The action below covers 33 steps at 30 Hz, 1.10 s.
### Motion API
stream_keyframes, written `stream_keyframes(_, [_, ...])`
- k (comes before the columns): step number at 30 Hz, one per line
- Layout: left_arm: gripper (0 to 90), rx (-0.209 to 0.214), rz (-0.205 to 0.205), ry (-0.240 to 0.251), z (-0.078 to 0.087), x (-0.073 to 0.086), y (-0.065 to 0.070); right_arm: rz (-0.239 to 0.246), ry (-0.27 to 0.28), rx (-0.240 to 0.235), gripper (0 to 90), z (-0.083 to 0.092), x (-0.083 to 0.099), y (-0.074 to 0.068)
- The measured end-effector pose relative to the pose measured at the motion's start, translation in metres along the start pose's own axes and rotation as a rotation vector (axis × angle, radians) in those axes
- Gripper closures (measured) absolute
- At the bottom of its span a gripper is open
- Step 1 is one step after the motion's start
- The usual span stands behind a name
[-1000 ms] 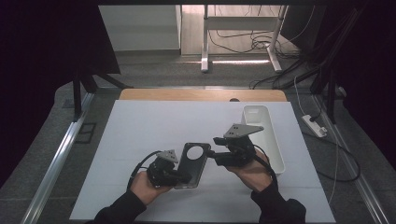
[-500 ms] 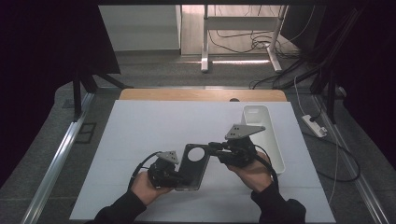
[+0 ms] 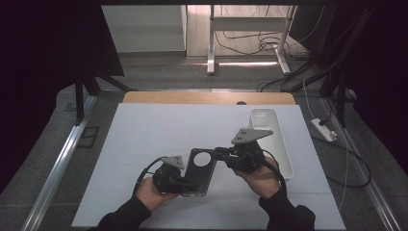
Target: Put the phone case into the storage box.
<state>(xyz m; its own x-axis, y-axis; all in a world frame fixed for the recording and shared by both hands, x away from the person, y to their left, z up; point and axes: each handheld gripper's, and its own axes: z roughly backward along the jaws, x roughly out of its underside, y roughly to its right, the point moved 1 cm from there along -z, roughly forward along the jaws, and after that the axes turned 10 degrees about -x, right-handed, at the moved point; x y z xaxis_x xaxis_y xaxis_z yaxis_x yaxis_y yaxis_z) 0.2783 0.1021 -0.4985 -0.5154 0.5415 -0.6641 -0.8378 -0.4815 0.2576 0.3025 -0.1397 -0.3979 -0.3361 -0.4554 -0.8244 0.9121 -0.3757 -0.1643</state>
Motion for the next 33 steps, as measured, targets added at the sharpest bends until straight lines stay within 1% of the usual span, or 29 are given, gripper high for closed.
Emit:
stream_keyframes(2, [84.3,0.002,-0.006,0.008,0.0,0.0,0.0,-0.001,0.003,0.0,78.3,0.001,-0.001,0.0])
stream_keyframes(4, [83.5,0.002,-0.004,0.016,0.0,0.0,-0.001,-0.001,0.008,0.002,78.3,0.002,-0.001,-0.001])
stream_keyframes(7, [78.2,0.0,-0.004,0.025,-0.001,0.001,-0.001,0.0,0.016,0.002,78.4,0.003,-0.002,-0.001])
stream_keyframes(9, [72.7,0.001,-0.006,0.036,0.0,0.001,-0.001,0.0,0.018,0.001,78.4,0.004,-0.002,-0.002])
stream_keyframes(11, [65.0,-0.014,-0.011,0.056,0.001,0.0,-0.001,0.005,0.017,0.001,78.4,0.004,-0.003,-0.002])
stream_keyframes(13, [52.4,-0.028,-0.007,0.081,0.003,0.0,-0.001,0.008,0.016,0.005,78.4,0.005,-0.003,-0.002])
stream_keyframes(15, [42.2,-0.051,-0.004,0.098,0.004,-0.001,-0.002,0.007,0.014,0.009,78.4,0.005,-0.003,-0.001])
stream_keyframes(17, [34.2,-0.079,-0.002,0.101,0.006,-0.001,-0.003,0.005,0.014,0.017,78.4,0.006,-0.003,0.0])
stream_keyframes(18, [30.9,-0.1,0.004,0.115,0.008,0.0,-0.004,0.004,0.014,0.019,78.4,0.007,-0.003,0.0])
stream_keyframes(19, [27.7,-0.11,0.009,0.122,0.01,0.0,-0.004,0.002,0.015,0.019,78.4,0.008,-0.002,0.001])
stream_keyframes(21, [23.2,-0.121,0.005,0.135,0.013,0.001,-0.004,0.002,0.015,0.022,78.4,0.009,-0.002,0.003])
stream_keyframes(24, [18.3,-0.154,0.005,0.154,0.02,0.004,-0.004,0.001,0.014,0.035,78.4,0.01,-0.002,0.005])
stream_keyframes(25, [15.2,-0.154,0.005,0.154,0.02,0.004,-0.004,0.001,0.014,0.035,78.4,0.01,-0.002,0.005])
stream_keyframes(26, [13.2,-0.167,0.007,0.157,0.022,0.005,-0.004,0.002,0.011,0.045,78.4,0.012,-0.002,0.008])
stream_keyframes(27, [12.1,-0.192,0.008,0.164,0.026,0.008,-0.003,0.001,0.011,0.046,78.4,0.012,-0.002,0.009])
stream_keyframes(28, [10.8,-0.192,0.008,0.164,0.026,0.008,-0.003,0.0,0.011,0.046,78.4,0.013,-0.001,0.009])
stream_keyframes(29, [10.2,-0.208,0.015,0.17,0.03,0.011,-0.003,0.0,0.009,0.049,78.4,0.013,-0.001,0.01])
stream_keyframes(31, [8.2,-0.231,0.011,0.173,0.033,0.015,-0.003,0.001,0.009,0.056,78.4,0.014,-0.001,0.012])
stream_keyframes(33, [7.4,-0.263,0.009,0.168,0.037,0.019,-0.003,0.001,0.01,0.063,78.4,0.016,0.0,0.015])
